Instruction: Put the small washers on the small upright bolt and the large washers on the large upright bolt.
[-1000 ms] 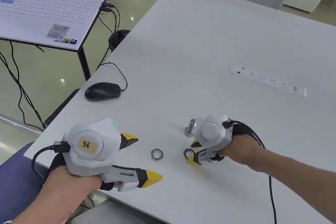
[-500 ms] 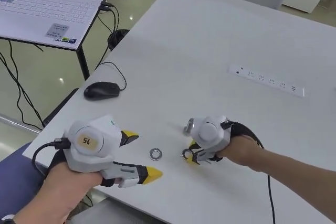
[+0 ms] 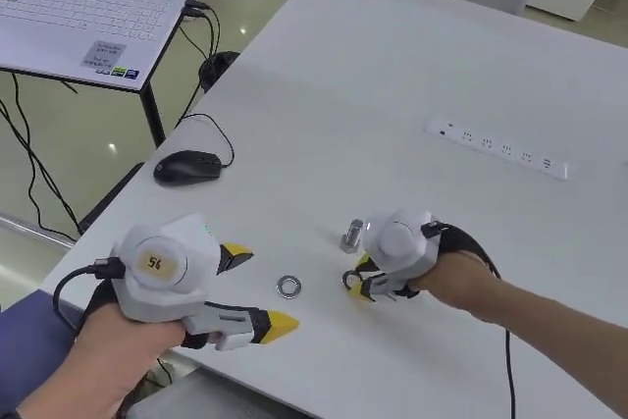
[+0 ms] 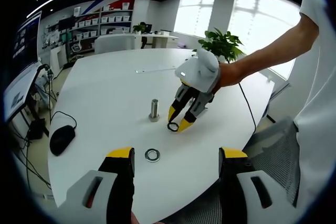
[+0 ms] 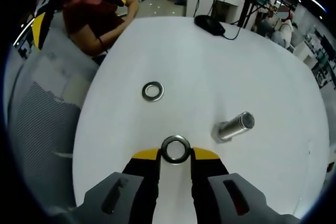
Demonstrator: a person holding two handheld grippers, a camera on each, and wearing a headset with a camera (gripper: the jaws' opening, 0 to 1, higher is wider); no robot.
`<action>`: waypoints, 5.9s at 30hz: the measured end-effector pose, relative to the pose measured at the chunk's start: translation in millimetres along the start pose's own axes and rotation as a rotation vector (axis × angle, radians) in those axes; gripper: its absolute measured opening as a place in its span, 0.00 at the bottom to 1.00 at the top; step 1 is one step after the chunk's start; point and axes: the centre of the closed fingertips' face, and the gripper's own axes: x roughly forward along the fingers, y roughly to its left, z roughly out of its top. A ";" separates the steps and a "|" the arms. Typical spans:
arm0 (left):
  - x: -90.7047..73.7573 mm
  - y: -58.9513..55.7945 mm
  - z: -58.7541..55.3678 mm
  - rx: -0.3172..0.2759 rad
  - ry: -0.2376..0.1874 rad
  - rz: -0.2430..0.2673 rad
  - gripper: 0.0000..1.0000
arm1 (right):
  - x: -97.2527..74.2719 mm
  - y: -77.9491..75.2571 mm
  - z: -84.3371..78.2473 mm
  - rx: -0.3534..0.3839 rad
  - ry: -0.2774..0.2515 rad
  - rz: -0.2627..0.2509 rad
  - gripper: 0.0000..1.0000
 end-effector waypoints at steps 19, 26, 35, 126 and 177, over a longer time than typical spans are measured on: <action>2.5 -5.0 0.4 0.010 0.006 -0.018 0.64 | -47.7 -36.2 40.0 0.000 -0.090 -0.109 0.23; 1.7 -5.0 1.7 0.014 0.005 -0.019 0.64 | -49.5 -53.1 46.8 0.030 -0.093 -0.132 0.23; 1.4 -4.2 1.8 0.014 0.004 -0.018 0.64 | -38.7 -61.6 42.4 0.065 -0.056 -0.127 0.23; 6.6 -5.6 5.4 0.039 0.020 -0.029 0.65 | -30.4 -33.2 -3.3 0.157 -0.027 -0.090 0.30; 7.7 -16.8 -3.7 0.050 0.049 -0.050 0.65 | 54.5 34.9 73.4 -0.062 -0.119 0.119 0.30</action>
